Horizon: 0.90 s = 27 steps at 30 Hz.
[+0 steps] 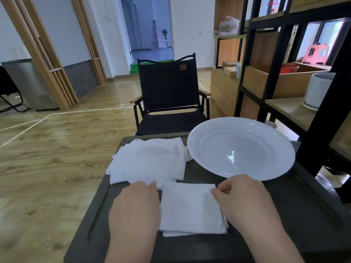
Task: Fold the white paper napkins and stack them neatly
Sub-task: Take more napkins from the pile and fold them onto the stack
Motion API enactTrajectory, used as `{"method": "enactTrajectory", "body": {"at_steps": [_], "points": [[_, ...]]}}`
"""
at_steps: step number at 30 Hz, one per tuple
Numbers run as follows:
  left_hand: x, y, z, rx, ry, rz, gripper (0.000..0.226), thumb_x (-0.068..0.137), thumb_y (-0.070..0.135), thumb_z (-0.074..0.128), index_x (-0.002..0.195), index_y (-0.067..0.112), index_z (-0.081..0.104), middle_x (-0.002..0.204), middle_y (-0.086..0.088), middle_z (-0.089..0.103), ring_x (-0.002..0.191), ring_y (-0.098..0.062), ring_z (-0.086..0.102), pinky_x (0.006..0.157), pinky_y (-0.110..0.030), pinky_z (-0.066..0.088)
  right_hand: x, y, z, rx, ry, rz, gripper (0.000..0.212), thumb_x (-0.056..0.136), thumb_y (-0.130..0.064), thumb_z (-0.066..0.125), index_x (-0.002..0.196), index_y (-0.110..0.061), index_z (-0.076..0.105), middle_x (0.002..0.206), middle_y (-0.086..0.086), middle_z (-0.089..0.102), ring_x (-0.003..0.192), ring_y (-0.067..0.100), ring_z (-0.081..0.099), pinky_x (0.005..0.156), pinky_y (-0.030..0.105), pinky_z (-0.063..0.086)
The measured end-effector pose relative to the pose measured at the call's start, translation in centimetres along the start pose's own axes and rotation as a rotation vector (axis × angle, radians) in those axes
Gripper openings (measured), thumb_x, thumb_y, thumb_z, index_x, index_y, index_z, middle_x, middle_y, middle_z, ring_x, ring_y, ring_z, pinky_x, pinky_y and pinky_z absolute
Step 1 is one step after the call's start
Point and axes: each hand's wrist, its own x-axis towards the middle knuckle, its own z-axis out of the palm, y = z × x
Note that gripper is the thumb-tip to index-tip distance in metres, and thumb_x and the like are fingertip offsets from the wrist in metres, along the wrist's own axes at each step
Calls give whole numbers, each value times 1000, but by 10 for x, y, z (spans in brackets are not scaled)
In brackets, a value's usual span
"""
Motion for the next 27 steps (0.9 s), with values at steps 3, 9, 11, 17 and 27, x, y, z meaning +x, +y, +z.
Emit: {"method": "enactTrajectory", "body": {"at_steps": [3,9,11,17,27], "points": [[-10,11,2,29,-75,43,44,100,46,27,75,19,51,81,1,60,76,-21,56,64,-26,37,2,1,3,-66,-81,15,29,88,-37,59,64,-20,64,63,-7,62,56,10,57,49,21,43],[-3,11,4,-40,42,20,31,98,37,35,80,20,53,82,2,59,75,-20,54,60,-27,36,4,5,1,-36,-100,25,19,89,-37,60,84,-23,72,83,-6,72,74,10,65,59,21,48],[3,3,3,-78,121,0,16,93,27,46,108,24,53,103,2,59,87,-21,53,65,-27,35,4,5,-3,-7,-75,24,22,90,-38,61,72,-25,63,71,-7,66,64,8,58,52,19,41],[21,-11,25,-43,178,169,48,78,16,65,123,27,51,123,-2,48,107,-26,40,83,-29,36,3,4,-4,71,27,1,25,88,-41,60,76,-20,66,59,-5,57,57,8,53,49,21,38],[26,-10,29,-229,222,130,26,88,24,60,114,25,56,113,5,58,98,-17,48,70,-26,38,2,3,-3,166,59,-62,27,90,-43,60,109,-27,72,89,-15,69,86,4,63,70,18,46]]}}
